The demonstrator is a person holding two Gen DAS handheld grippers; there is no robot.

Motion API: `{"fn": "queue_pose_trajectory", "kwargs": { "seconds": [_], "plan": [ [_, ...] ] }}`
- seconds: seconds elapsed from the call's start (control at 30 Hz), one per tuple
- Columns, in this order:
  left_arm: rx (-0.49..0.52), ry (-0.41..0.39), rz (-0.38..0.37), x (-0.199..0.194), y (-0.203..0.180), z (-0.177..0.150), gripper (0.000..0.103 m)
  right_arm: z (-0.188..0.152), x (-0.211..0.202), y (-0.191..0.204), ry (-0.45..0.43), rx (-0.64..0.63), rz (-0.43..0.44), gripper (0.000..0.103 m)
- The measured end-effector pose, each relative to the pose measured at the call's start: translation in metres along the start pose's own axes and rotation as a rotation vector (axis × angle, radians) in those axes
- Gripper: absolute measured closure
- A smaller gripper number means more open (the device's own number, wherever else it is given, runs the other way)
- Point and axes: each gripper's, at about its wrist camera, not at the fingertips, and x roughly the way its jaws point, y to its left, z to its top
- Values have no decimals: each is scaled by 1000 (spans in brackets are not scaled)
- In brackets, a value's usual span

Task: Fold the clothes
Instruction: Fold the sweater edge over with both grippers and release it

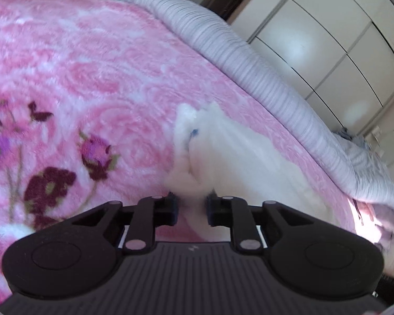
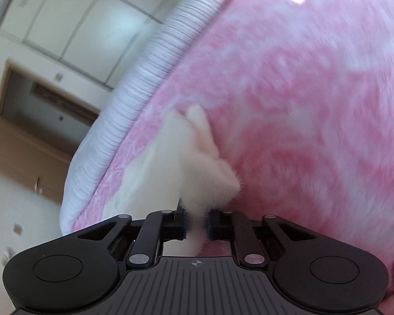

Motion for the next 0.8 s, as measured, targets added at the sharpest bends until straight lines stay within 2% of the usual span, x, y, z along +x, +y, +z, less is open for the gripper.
{"fn": "queue_pose_trajectory", "kwargs": {
  "seconds": [0.2, 0.4, 0.5, 0.57, 0.6, 0.63, 0.7, 0.77, 0.8],
  "plan": [
    [15, 51, -39, -39, -10, -31, 88, 1, -46, -8, -16, -44, -49, 97],
    [-4, 115, -68, -87, -11, -78, 87, -7, -121, -28, 26, -42, -131, 96],
    [24, 59, -32, -113, -2, -97, 87, -16, -140, -37, 54, -119, -143, 93],
    [33, 53, 45, -133, -5, -97, 91, -24, -156, -38, 44, -152, -144, 91],
    [72, 33, 54, -144, -11, -92, 91, -27, -168, -34, 30, -165, -160, 90],
    [127, -6, 50, -152, -20, -85, 91, -29, -178, -25, 6, -193, -180, 89],
    [222, -58, 27, -160, -39, -73, 91, -34, -194, -1, -82, -338, -177, 89],
    [268, -71, -6, -152, -55, -65, 91, -42, -204, 24, -161, -496, -175, 89],
    [288, -56, -24, -142, -63, -64, 91, -47, -201, 35, -173, -575, -182, 89]
  ]
}}
